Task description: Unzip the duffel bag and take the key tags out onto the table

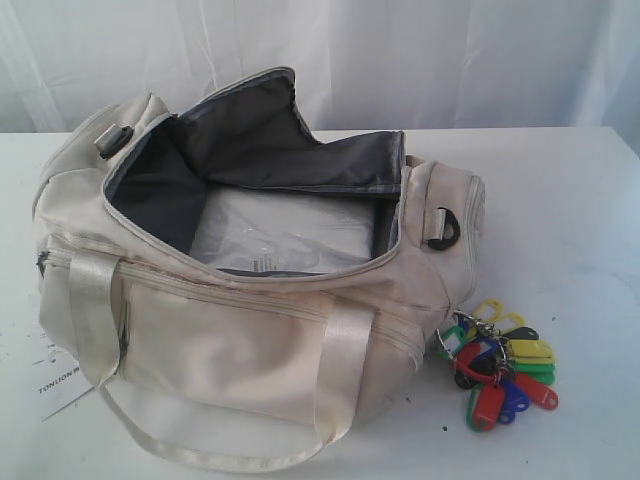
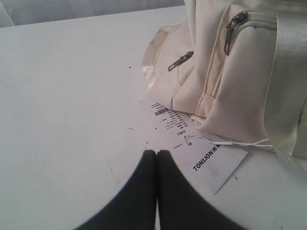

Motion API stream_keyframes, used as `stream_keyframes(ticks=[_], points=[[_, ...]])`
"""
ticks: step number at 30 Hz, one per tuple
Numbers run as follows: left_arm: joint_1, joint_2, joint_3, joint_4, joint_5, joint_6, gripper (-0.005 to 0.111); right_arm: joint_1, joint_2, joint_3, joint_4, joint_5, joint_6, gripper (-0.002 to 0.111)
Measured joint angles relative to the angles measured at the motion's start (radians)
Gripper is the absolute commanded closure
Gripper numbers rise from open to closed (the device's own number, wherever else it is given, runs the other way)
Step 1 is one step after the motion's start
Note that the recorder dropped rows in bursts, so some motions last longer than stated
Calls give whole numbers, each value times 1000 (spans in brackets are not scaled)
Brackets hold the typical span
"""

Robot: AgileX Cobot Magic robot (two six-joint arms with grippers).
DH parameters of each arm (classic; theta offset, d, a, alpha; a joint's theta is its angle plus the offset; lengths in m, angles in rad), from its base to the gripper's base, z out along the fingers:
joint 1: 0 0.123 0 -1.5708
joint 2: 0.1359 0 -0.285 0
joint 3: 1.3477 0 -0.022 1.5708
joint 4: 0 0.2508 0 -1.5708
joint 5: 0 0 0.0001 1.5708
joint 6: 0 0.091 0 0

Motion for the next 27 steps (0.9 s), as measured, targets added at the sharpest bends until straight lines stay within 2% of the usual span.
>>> stream_keyframes(ticks=[6,18,27], points=[[0,0,0,0,0,0,107,-60,-4,55,1,-54,0,108],[0,0,0,0,0,0,107,-67,-6,117,1,-78,0,108],[0,0,0,2,0,0,107,-67,-6,294,1,-157,0,108]])
